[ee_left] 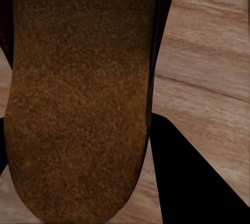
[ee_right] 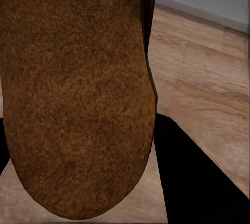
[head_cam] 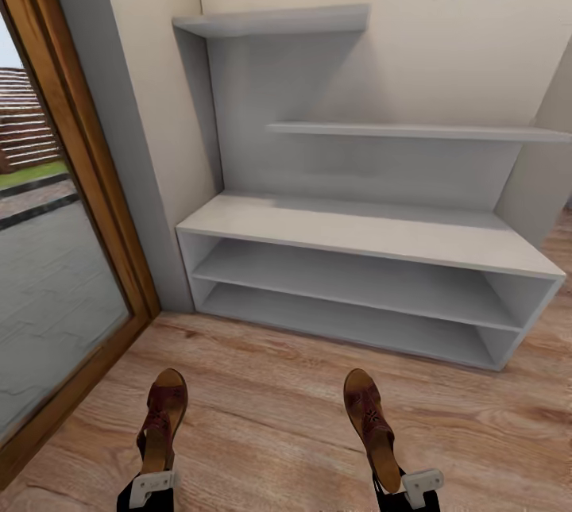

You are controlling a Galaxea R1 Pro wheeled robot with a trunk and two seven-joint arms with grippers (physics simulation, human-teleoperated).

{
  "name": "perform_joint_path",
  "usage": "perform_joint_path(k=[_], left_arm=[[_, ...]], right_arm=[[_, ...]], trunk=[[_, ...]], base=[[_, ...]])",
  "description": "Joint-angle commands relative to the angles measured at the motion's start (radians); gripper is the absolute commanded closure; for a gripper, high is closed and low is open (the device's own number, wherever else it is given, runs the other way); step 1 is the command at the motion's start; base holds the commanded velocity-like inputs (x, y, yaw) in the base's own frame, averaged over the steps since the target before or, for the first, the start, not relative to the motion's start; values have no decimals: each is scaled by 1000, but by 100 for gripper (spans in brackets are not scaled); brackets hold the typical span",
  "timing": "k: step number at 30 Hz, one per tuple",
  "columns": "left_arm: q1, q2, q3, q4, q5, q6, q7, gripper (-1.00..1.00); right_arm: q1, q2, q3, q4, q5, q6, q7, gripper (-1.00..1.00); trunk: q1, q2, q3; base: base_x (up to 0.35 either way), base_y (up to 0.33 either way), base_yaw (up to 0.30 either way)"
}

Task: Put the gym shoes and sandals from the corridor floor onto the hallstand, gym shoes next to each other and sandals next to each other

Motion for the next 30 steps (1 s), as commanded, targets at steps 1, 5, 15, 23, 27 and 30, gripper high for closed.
perform_joint_path(k=[1, 5, 15, 23, 27, 30], left_arm=[[-1, 0, 2, 1, 2, -2, -5, 100], [-1, 0, 2, 1, 2, -2, -6, 100], [-1, 0, 1, 0, 2, -2, -5, 100], [-1, 0, 1, 1, 2, -2, -5, 100], [-1, 0, 1, 1, 2, -2, -5, 100], [-1, 0, 1, 1, 2, -2, -5, 100]], right_arm=[[-1, -1, 3, 1, -2, -2, 1, 100], [-1, -1, 3, 1, -2, -2, 1, 100], [-1, -1, 3, 1, -2, -2, 1, 100], [-1, 1, 3, 1, -2, -2, 1, 100], [-1, 2, 4, 3, -1, -2, 1, 100], [-1, 1, 4, 3, 0, -2, 1, 100]], trunk=[[0, 0, -1], [0, 0, -1], [0, 0, -1], [0, 0, -1], [0, 0, -1], [0, 0, -1]], base=[[0, 305, -292], [0, 305, -292], [0, 305, -292], [0, 294, -289], [0, 94, -116], [0, 13, -17]])
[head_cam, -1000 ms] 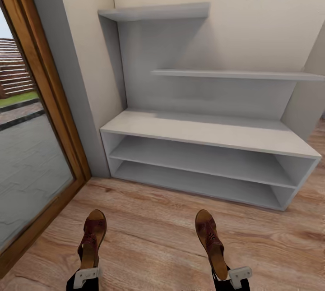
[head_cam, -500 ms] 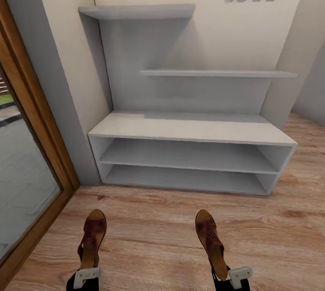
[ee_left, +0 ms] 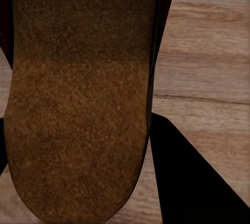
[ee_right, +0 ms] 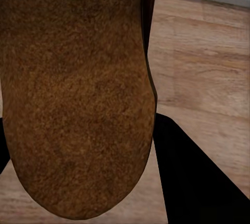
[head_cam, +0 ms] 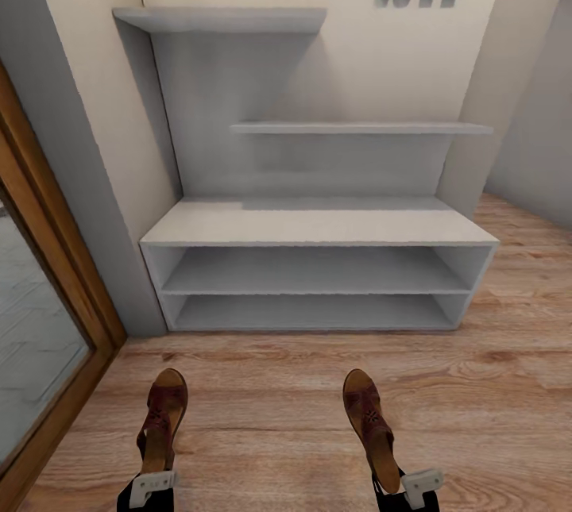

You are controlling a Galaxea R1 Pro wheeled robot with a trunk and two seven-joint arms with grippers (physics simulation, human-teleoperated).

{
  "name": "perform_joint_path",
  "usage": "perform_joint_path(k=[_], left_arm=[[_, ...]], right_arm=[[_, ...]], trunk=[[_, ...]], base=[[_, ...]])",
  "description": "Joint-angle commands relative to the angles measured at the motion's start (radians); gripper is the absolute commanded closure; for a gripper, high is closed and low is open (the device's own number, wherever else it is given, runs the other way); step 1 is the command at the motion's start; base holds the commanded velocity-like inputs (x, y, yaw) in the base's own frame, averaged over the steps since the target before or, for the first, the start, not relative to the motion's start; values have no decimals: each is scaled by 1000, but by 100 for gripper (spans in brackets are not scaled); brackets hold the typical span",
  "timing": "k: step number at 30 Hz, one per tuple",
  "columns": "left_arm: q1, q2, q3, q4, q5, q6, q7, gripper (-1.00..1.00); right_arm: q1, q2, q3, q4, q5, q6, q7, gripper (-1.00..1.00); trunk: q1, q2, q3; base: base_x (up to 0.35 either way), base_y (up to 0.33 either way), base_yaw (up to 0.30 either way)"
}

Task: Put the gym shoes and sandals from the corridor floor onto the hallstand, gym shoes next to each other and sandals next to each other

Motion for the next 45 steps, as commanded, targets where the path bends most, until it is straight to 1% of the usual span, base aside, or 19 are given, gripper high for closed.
perform_joint_path(k=[1, 19, 21, 23, 25, 26, 28, 29, 30, 31, 33, 34, 36, 37, 39, 40, 42, 43, 45], left_arm=[[0, 0, 2, 1, 2, -2, -5, 100], [0, -1, -1, 0, 0, -1, -7, 100], [-7, -6, -17, -1, -6, 8, -5, 100], [-13, -14, -23, -2, -7, 16, -2, 100], [-17, -25, -28, -7, -10, 24, 0, 100], [-19, -32, -31, -11, -13, 33, 1, 100], [-24, -38, -32, -15, -18, 49, 2, 100], [-39, -42, -33, -18, -22, 76, 3, 100], [-50, -43, -33, -19, -23, 93, 4, 100], [-76, -45, -33, -20, -26, 133, 4, 100], [-106, -47, -33, -18, -27, 178, 6, 100], [-139, -48, -33, -16, -27, 223, 6, 100], [-173, -51, -33, -15, -27, 269, 7, 100], [-207, -55, -33, -14, -27, 312, 7, 100], [-243, -62, -33, -14, -27, 355, 6, 100], [-280, -73, -33, -13, -27, 398, 5, 100], [-318, -85, -33, -13, -27, 440, 5, 100], [-355, -96, -33, -13, -28, 483, 4, 100], [-391, -104, -33, -13, -27, 527, 2, 100]], right_arm=[[-1, -1, 3, 1, -1, -2, 1, 100], [-1, 0, 2, -4, -1, -3, 1, 100], [-1, -3, 0, -2, -1, -2, 0, 100], [-1, -8, -3, -2, -1, -2, -7, 100], [-1, -19, -26, -3, -4, -3, -24, 100], [-1, -26, -63, -3, -10, -3, -45, 100], [-1, -30, -112, -4, -17, -2, -70, 100], [-1, -33, -165, -5, -21, -2, -91, 100], [-1, -34, -190, -5, -23, -1, -99, 100], [-1, -37, -237, -6, -25, -1, -110, 100], [-1, -41, -274, -8, -26, 0, -117, 100], [-1, -48, -302, -10, -28, 0, -122, 100], [-1, -60, -321, -17, -29, 1, -124, 100], [-1, -75, -334, -28, -30, 3, -126, 100], [-1, -92, -342, -40, -33, 5, -128, 100], [-1, -113, -348, -49, -38, 7, -129, 100], [-1, -136, -351, -56, -47, 8, -130, 100], [-1, -158, -353, -59, -61, 9, -130, 100], [-1, -180, -354, -62, -83, 12, -131, 100]], trunk=[[0, 0, -1], [0, 0, -1], [0, 0, -1], [0, 0, -1], [0, 0, -1], [0, 0, -1], [0, 0, -1], [0, 0, -1], [0, 0, -1], [0, 0, -1], [0, 0, -1], [0, 0, -1], [0, 0, -1], [0, 0, -1], [0, 0, -1], [0, 0, -1], [0, 0, -1], [0, 0, -1], [0, 0, -1]], base=[[0, 4, -6], [0, 1, -1], [0, 0, 0], [0, 0, 0], [0, 0, 0], [0, 0, 0], [0, 0, 0], [0, 0, 0], [0, 0, 0], [0, 0, 0], [0, 0, 0], [0, 0, 0], [0, 0, 0], [0, 0, 0], [0, 0, 0], [0, 0, 0], [0, 0, 0], [0, 0, 0], [0, 0, 0]])
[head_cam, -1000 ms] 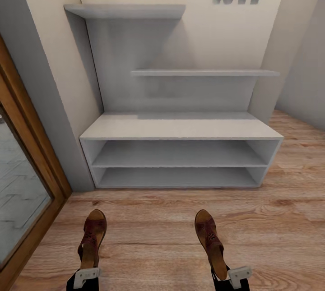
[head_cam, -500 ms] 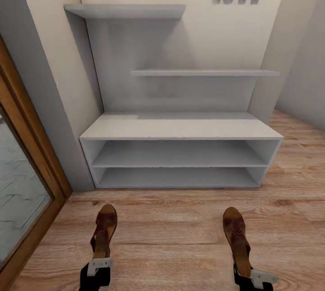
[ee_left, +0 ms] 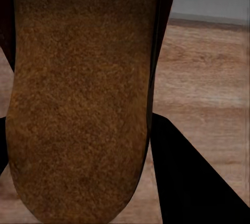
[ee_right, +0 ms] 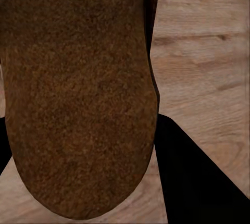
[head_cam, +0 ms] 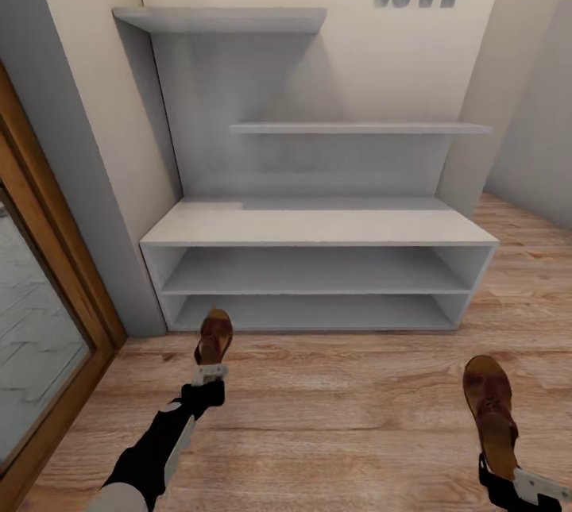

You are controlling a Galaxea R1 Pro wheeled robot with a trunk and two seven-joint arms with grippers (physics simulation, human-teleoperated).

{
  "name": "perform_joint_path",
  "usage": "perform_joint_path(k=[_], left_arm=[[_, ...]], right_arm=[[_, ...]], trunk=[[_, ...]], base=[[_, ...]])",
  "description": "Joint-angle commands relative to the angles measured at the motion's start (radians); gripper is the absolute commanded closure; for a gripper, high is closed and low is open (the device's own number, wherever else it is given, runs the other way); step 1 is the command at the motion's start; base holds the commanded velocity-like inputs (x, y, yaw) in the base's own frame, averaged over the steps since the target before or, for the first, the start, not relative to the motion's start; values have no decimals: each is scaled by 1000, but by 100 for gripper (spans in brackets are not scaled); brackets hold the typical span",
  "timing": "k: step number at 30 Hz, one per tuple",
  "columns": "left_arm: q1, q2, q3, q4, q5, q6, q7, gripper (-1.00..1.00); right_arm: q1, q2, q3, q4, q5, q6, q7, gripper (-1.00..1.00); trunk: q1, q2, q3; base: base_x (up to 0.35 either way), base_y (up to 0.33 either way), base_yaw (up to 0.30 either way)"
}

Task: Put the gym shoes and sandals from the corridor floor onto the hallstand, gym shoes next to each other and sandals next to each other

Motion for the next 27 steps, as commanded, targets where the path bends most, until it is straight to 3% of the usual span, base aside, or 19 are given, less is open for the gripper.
perform_joint_path(k=[1, 3, 7, 8, 10, 12, 13, 17, 21, 27], left_arm=[[-36, -7, 5, -1, -1, 52, -9, 100], [-70, -11, 5, -1, -1, 95, -11, 100], [-167, -22, 5, 0, 0, 213, -12, 100], [-208, -25, 5, -1, -1, 261, -10, 100], [-249, -26, 5, -10, -1, 318, -7, 100], [-262, -26, 4, -16, -2, 340, -6, 100], [-264, -21, -5, -21, -4, 362, -6, 100], [-260, -15, -50, -20, -4, 388, -7, 100], [-261, -15, -56, -19, -5, 392, -7, 100], [-261, -14, -57, -19, -7, 393, -7, 100]], right_arm=[[-1, -21, -1, -1, -26, 7, -1, 100], [-1, -41, -1, -2, -63, 24, 0, 100], [-1, -98, -2, -6, -190, 129, 1, 100], [-1, -130, -2, -7, -243, 183, 2, 100], [-1, -167, -1, -12, -300, 237, 23, 100], [-1, -177, -1, -13, -318, 253, 70, 100], [-1, -177, 3, -22, -327, 263, 132, 100], [-1, -167, 6, -65, -327, 267, 148, 100], [-1, -165, 4, -69, -328, 268, 149, 100], [-1, -164, 4, -69, -328, 268, 149, 100]], trunk=[[0, 0, -1], [0, 0, -1], [0, 0, -1], [0, 0, -1], [0, 0, -1], [0, 0, -1], [0, 0, -1], [8, -14, -9], [23, -42, -27], [26, -44, -60]], base=[[0, 0, 0], [0, 0, 0], [0, 0, 0], [0, 0, 0], [0, 0, 0], [0, 0, 0], [0, 0, 0], [0, 0, 0], [0, 0, 0], [0, 0, 0]])
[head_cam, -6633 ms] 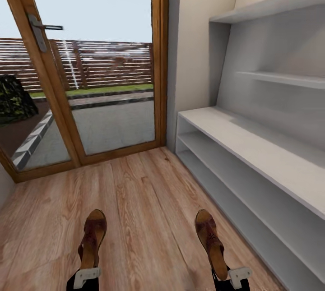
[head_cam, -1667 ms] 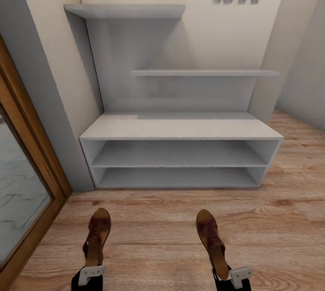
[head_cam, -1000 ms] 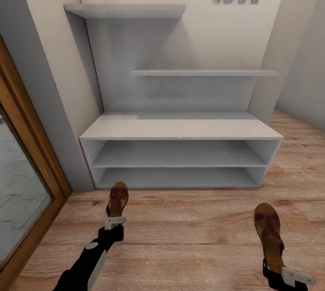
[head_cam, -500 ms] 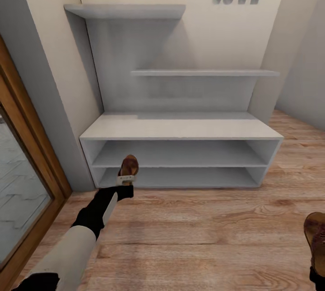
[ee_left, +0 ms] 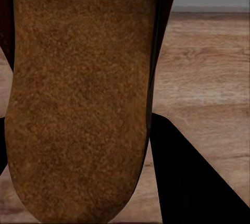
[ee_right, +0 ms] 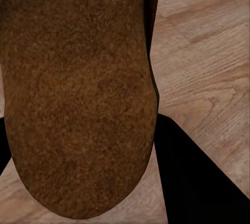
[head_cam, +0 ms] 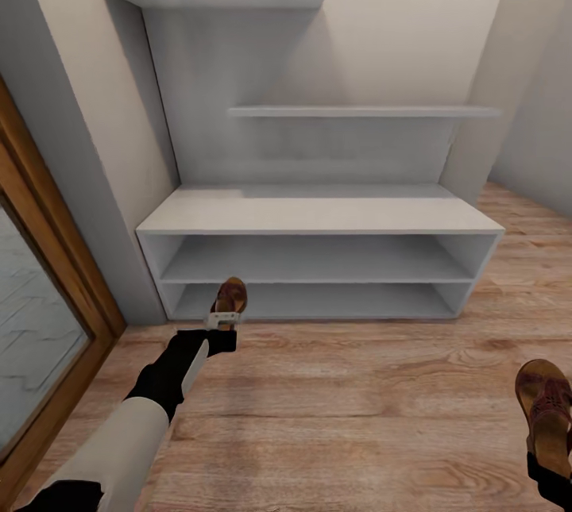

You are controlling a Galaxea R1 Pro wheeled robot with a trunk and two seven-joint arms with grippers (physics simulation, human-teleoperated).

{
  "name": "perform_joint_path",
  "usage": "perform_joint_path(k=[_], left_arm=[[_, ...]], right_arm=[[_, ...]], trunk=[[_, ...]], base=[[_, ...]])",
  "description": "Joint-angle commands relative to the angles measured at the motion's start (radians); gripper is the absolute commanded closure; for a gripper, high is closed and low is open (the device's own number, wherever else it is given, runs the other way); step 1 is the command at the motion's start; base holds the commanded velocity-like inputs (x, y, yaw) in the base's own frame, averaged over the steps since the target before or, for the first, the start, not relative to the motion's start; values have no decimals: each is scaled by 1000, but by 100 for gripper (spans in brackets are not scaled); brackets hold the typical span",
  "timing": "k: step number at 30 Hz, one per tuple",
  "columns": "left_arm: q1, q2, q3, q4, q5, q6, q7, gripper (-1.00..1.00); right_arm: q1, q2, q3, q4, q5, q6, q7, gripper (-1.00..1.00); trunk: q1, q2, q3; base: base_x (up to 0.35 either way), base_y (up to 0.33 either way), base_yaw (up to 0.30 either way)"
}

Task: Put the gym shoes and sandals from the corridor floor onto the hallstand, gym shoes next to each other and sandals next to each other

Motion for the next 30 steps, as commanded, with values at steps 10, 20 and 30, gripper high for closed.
perform_joint_path(k=[10, 20, 30], left_arm=[[1, 2, -1, -1, -1, 6, -3, 100], [4, 2, -4, -3, 0, 4, 0, 100], [4, 2, -3, -4, -1, -4, 3, 100]], right_arm=[[-1, 0, 1, 0, -11, -3, 2, 100], [-1, -1, 2, 1, -10, -4, 3, 100], [-1, -2, 3, 2, -8, -6, 5, 100]], trunk=[[4, -3, -56], [6, -4, -75], [6, -4, -76]], base=[[0, 0, 0], [0, 0, 0], [150, -78, 0]])
